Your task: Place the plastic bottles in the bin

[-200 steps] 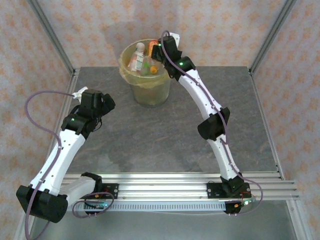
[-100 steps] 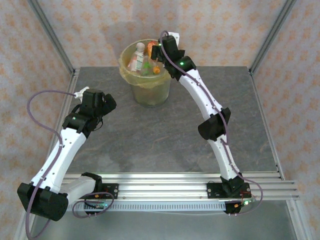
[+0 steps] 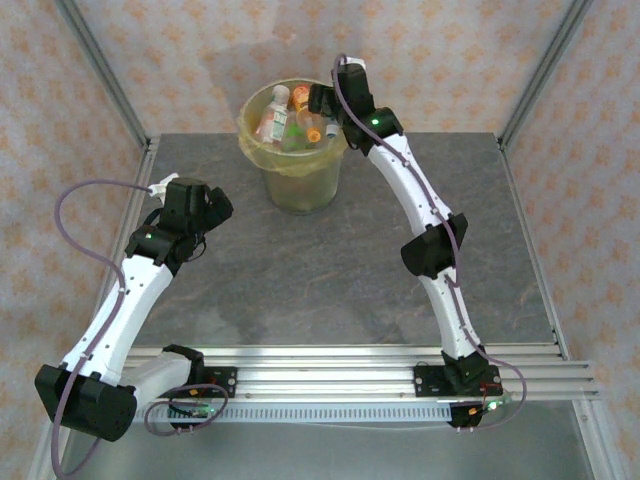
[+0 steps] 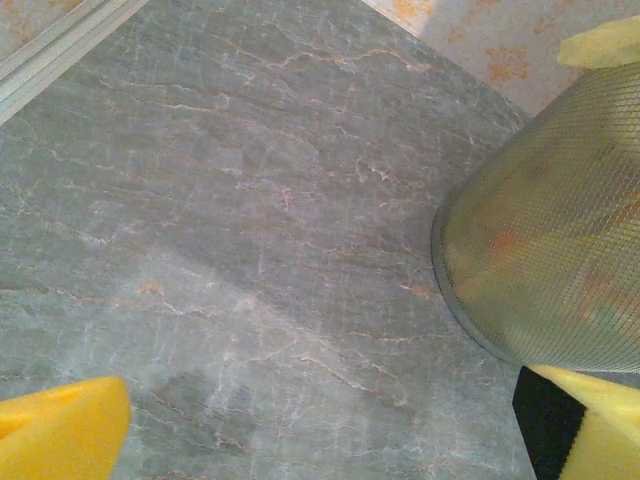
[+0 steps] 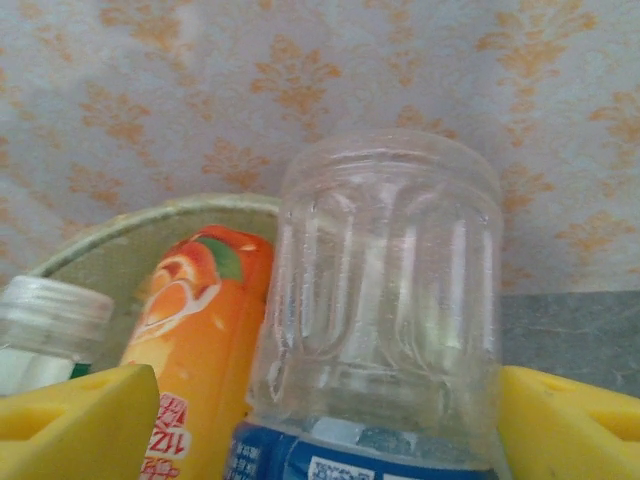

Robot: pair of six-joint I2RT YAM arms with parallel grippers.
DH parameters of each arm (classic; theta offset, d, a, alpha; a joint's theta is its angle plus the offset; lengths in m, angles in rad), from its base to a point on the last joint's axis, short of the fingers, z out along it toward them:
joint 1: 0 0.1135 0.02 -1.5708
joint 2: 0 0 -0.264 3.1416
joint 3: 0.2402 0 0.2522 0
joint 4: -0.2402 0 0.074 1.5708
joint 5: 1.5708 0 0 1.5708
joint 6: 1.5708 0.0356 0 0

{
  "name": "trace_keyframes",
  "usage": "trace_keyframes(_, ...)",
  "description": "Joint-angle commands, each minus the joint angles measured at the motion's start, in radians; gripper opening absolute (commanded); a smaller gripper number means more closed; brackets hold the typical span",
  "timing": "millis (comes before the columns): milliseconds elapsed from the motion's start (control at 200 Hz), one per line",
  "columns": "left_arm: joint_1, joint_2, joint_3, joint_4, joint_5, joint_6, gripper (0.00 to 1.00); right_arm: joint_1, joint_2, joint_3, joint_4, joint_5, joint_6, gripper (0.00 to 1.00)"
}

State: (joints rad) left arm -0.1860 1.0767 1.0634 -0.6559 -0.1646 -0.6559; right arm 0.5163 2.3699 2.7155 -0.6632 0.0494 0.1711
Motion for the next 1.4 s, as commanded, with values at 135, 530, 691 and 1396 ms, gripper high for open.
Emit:
trace_keyframes(135,0.001,0.002,0.0,0.019,-0.016,0.002,1.0,0.007,-0.014,0.036,0.015,-0.119,0.018,0.7)
trace_keyframes(530,0.001,0.007,0.001,0.022,-0.003,-0.004,1.0,0.007,-0.027,0.032,-0.111,-0.151,0.164,0.53)
trace_keyframes(691,0.001,0.01,0.002,0.028,0.008,-0.005,1.0,0.021,-0.04,0.01,-0.118,-0.139,0.183,0.57)
trace_keyframes(1396,0.001,0.017,0.014,0.026,0.022,-0.001,1.0,0.093,-0.15,-0.014,-0.18,0.12,0.109,0.78)
